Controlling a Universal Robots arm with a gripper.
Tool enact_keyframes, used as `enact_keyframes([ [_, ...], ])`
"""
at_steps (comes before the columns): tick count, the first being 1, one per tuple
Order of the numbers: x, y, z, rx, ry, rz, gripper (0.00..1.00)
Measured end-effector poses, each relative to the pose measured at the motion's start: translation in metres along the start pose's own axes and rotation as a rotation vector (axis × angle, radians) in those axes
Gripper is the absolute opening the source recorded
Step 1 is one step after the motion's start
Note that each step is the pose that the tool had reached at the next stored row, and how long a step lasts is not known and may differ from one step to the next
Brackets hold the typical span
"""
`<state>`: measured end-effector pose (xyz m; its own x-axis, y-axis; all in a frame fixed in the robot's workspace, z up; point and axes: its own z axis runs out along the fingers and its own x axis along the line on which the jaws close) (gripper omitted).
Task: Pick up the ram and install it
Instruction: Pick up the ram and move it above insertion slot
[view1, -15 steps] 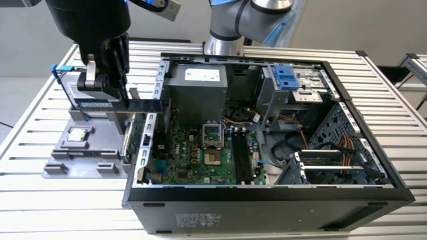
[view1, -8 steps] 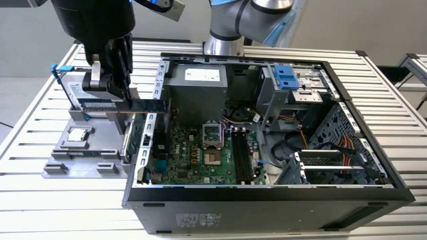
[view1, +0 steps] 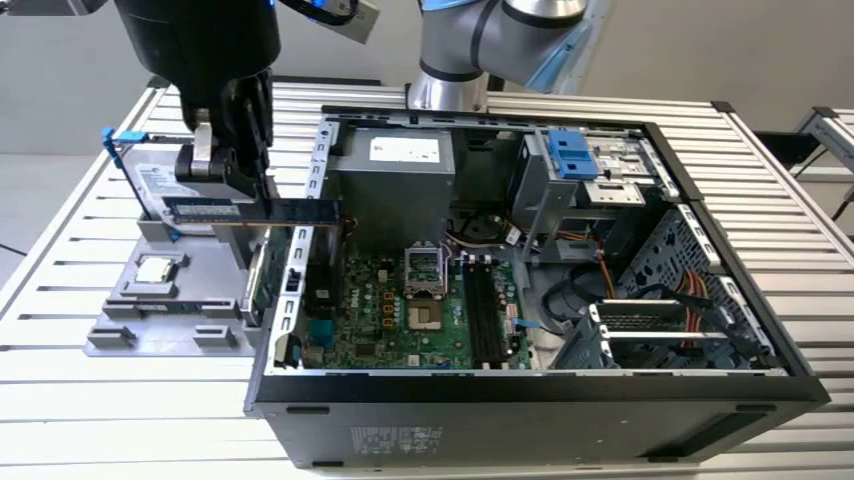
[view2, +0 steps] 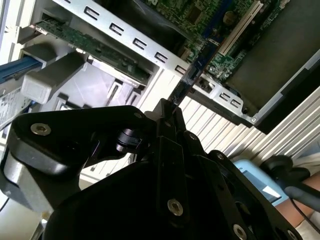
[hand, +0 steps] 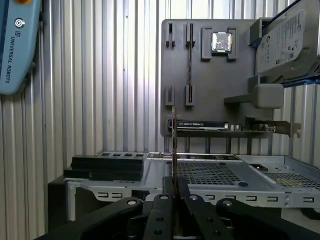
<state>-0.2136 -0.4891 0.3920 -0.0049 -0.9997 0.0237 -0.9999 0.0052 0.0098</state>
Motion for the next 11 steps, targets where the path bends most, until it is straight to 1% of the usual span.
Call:
enact_keyframes([
  [11,0.0,-0.0075,-0.0001,-0.0006,0.0001,0.0,0.0],
])
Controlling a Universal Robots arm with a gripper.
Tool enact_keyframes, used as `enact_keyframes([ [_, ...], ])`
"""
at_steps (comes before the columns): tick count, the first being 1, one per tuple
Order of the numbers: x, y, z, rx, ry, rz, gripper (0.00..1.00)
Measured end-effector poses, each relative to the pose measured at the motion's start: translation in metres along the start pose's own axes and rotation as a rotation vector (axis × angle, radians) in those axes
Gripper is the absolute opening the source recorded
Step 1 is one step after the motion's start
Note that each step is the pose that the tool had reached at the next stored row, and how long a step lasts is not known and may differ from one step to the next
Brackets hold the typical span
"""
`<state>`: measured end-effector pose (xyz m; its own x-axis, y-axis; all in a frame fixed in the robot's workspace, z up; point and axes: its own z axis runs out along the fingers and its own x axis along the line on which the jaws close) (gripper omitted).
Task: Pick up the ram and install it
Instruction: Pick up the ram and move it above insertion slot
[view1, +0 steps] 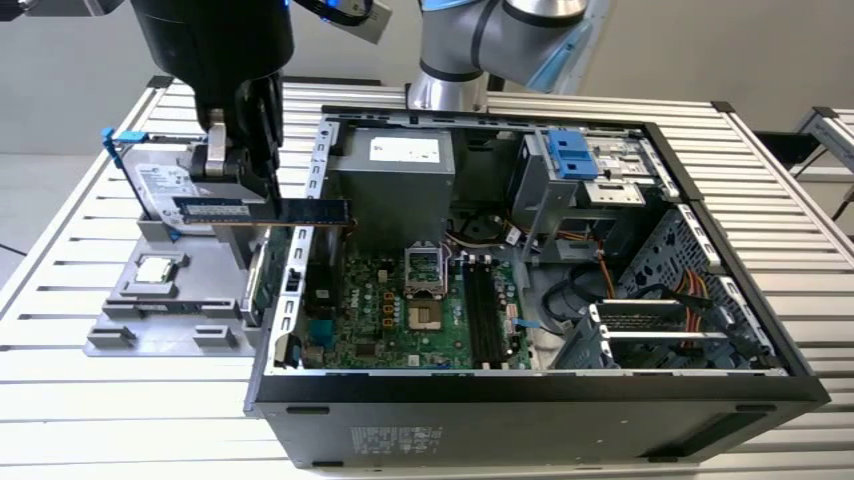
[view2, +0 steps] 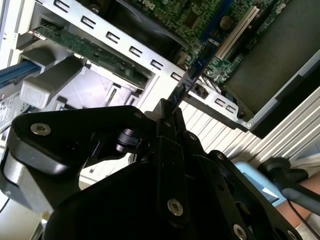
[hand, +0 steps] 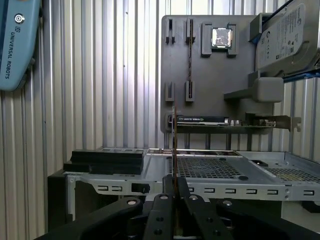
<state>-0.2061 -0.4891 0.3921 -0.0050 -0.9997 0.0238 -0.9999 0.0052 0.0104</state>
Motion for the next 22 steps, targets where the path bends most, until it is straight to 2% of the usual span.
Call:
enact_keyframes([
  [22,-0.0001,-0.0137,-0.0001,-0.0008,0.0,0.0,0.0],
])
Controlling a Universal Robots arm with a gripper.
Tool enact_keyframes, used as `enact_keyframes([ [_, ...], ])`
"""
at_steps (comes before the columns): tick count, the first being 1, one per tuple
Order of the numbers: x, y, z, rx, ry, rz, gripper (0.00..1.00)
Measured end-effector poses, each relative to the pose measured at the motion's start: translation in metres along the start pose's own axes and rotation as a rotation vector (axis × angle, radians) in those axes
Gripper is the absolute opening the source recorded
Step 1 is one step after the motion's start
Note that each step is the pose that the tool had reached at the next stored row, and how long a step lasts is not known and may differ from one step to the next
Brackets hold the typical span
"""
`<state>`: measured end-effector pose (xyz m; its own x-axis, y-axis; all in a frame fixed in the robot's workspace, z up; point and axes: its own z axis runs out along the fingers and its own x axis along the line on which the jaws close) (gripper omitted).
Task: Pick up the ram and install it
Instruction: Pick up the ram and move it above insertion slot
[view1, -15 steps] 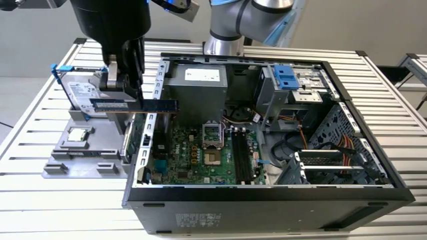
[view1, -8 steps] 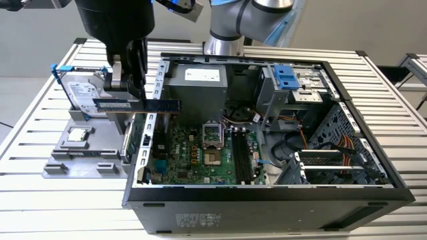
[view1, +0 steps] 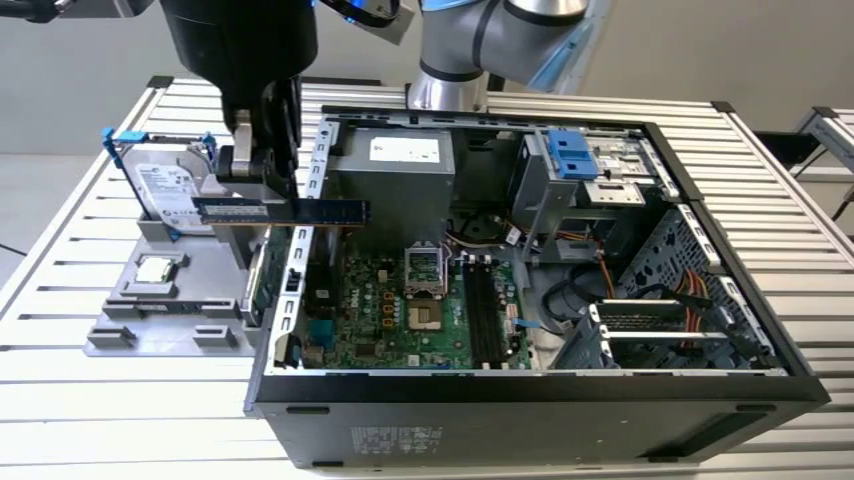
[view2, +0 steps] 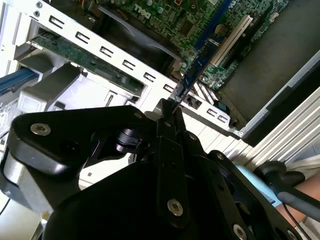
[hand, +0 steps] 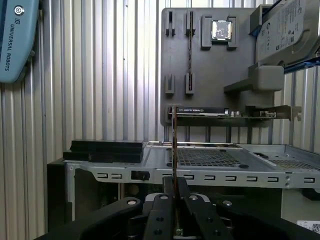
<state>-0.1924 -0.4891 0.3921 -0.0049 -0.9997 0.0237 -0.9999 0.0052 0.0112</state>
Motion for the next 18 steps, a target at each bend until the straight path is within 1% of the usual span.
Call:
enact_keyframes([
  [18,0.0,-0.0107,-0.0001,-0.0006,0.0,0.0,0.0],
])
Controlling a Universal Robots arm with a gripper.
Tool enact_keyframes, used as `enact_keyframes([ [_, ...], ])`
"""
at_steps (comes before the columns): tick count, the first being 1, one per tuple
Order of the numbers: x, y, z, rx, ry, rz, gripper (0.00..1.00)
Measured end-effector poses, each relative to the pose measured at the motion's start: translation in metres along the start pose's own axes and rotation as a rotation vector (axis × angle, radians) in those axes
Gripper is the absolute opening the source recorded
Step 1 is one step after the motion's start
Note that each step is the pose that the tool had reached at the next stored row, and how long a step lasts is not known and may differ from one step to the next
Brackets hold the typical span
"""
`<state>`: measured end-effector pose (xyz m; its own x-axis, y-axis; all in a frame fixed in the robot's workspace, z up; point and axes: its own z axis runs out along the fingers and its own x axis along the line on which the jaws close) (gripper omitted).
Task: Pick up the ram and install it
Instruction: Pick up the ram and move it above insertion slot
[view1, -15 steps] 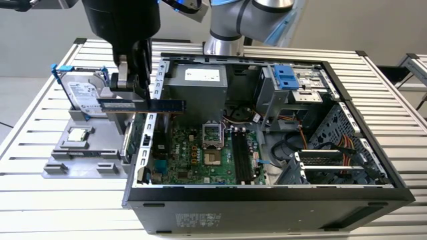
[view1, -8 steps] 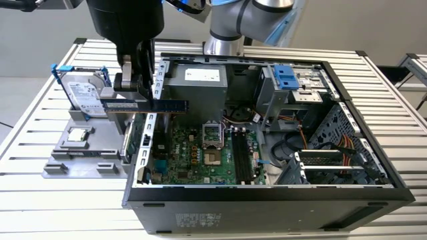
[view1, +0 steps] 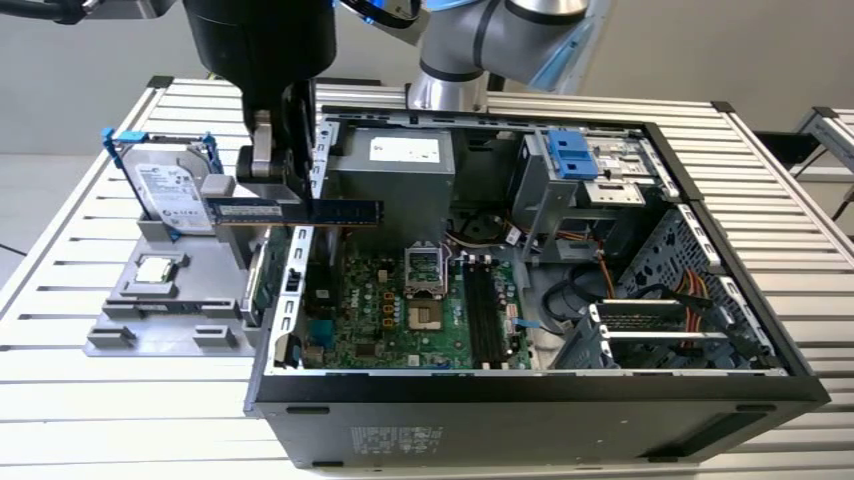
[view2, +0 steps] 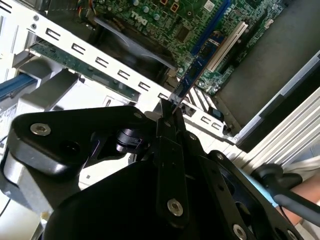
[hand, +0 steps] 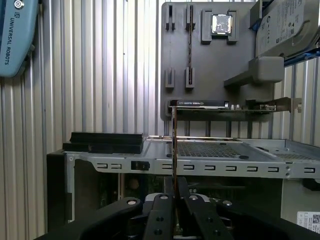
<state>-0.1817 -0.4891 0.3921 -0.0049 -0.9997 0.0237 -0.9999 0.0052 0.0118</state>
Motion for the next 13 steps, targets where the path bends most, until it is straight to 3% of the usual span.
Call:
enact_keyframes([
  [13,-0.0001,-0.0124,-0.0002,-0.0005,0.0,0.0,0.0],
])
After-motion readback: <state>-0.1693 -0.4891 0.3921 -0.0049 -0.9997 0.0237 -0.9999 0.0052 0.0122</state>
